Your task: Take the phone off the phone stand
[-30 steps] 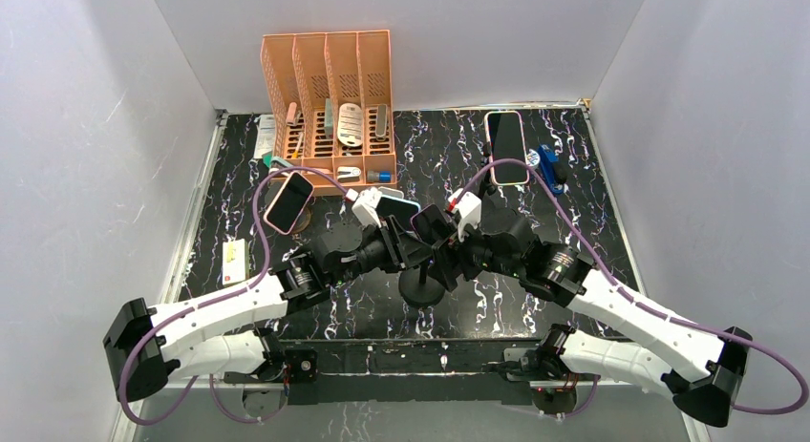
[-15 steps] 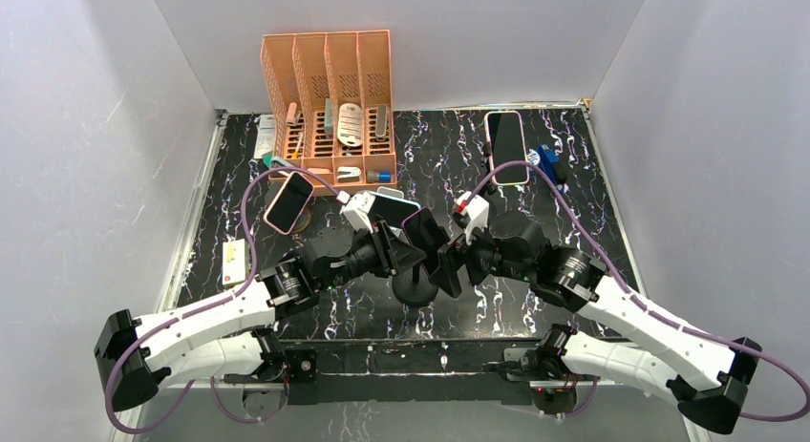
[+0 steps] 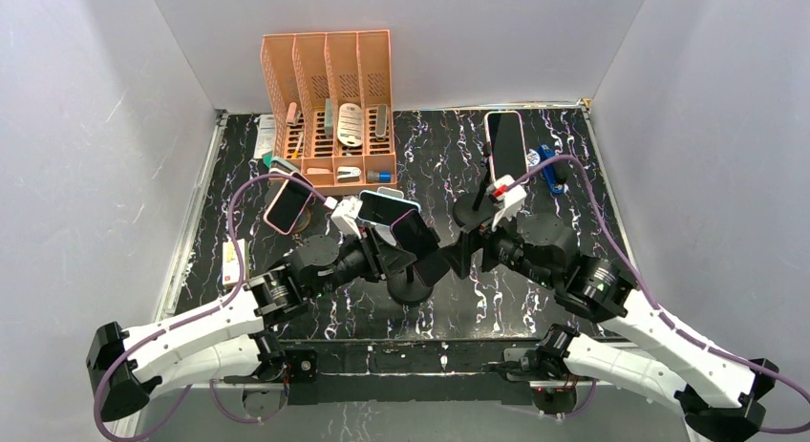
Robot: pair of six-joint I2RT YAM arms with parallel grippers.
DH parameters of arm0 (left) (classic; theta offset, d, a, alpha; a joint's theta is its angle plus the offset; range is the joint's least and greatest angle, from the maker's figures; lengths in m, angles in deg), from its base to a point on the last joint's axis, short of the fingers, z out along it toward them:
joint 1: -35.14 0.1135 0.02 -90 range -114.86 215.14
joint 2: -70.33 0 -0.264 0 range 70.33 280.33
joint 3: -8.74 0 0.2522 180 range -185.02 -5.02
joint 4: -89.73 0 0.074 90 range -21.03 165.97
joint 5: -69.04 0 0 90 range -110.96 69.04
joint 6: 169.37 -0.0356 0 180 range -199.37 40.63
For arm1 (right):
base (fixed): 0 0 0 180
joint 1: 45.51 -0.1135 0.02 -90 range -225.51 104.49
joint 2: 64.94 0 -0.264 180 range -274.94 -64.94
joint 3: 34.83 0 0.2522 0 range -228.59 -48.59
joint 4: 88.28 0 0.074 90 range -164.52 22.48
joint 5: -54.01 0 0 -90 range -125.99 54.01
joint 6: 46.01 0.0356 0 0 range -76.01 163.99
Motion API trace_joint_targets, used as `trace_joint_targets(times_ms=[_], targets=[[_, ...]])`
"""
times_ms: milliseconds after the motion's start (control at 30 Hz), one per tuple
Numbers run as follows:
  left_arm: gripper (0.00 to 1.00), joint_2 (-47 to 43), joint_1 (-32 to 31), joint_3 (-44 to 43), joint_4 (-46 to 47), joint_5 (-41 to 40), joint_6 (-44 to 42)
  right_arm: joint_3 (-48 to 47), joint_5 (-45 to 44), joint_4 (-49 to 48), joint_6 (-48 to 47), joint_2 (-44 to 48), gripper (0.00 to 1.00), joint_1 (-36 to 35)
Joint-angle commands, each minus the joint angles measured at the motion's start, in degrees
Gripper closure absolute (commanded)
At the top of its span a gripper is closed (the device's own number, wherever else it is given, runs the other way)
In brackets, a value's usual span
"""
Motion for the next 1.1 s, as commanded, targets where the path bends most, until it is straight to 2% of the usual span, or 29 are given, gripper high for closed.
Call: trace_joint_targets(times_ms=[0, 167, 367, 567, 967, 1067], targets=[[1.00, -3.1, 0.0, 2.0, -4.4, -4.2, -2.5, -4.9, 3.6, -0.7, -3.6, -5.8, 0.01, -0.1], [1.00, -4.3, 0.0, 3.0, -5.4, -4.9, -2.6, -5.8, 5.2, 0.5, -4.0, -10.9, 0.01, -0.1], [1.00, -4.5, 0.0, 4.2, -6.1, -5.2, -2.5, -3.9, 11.4, -1.9, -5.9, -11.0, 0.01, -0.1], [1.00, -3.9, 0.0, 4.9, -5.5, -5.4, -2.0, -2.0, 12.2, -3.7, -9.5, -10.1, 0.01, -1.6], [1.00, -3.0, 0.0, 4.6, -5.6, -5.3, -1.2, 0.2, -6.2, -9.0, -12.0, -13.2, 0.01, -12.7], [1.00, -2.8, 0.0, 4.4, -5.8, -4.9, -1.1, 0.8, -9.2, -11.2, -12.3, -13.9, 0.01, -13.4]])
